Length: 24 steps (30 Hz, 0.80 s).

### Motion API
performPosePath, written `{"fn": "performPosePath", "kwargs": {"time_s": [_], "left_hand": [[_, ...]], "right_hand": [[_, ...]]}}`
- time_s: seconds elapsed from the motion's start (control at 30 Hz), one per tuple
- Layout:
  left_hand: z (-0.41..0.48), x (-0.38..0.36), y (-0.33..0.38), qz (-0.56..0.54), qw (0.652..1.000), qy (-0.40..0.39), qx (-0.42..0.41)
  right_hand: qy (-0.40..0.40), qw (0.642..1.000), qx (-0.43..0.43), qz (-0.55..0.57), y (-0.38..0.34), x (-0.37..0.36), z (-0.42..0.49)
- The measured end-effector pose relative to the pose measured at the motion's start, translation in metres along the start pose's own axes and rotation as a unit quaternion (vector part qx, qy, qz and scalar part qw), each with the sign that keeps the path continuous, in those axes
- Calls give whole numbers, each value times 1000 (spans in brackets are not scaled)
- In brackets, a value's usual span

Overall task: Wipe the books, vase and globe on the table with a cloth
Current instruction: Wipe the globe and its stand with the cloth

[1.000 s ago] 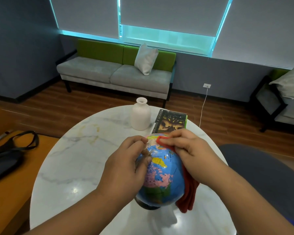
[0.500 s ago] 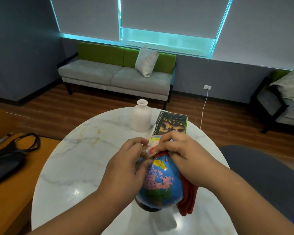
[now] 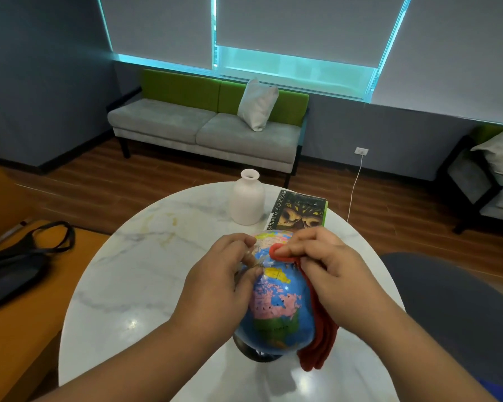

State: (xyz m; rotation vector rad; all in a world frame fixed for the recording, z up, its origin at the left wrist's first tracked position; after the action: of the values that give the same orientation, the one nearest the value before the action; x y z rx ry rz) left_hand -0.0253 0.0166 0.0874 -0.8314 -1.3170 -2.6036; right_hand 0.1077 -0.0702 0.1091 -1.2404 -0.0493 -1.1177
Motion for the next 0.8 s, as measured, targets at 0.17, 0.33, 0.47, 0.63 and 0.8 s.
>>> {"fn": "performPosePath", "kwargs": {"time_s": [0.17,0.33,0.47,0.63,0.8], "left_hand": [[0,-3,0,-4,1000,1,2],[1,-2,-1,-5,1000,4,3],[1,-3,0,-7,1000,3,0],[2,-2,-2,-7,1000,11,7],[1,-2,-2,-11,1000,9,3]], "right_hand": [[3,988,89,-125,-1,-6,-8],[44,986,129,-93,-8,-4,-18],[68,981,125,-135,-3,-4,-15],[62,988,114,-88,-10,-3,-21],[54,981,127,-138,-2,-2,-14]]}}
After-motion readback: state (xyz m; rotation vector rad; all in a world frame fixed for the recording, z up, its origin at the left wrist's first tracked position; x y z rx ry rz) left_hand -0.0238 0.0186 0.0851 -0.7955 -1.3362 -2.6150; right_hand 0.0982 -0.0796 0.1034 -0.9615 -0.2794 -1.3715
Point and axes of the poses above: each hand's wrist, its own z-axis towards the middle knuckle, its own x-axis out of the back of the hand, y = z × x, the point moved 9 cm from there along z, towards the middle knuckle, and after that the axes turned 14 degrees about y, right-handed, at the moved point
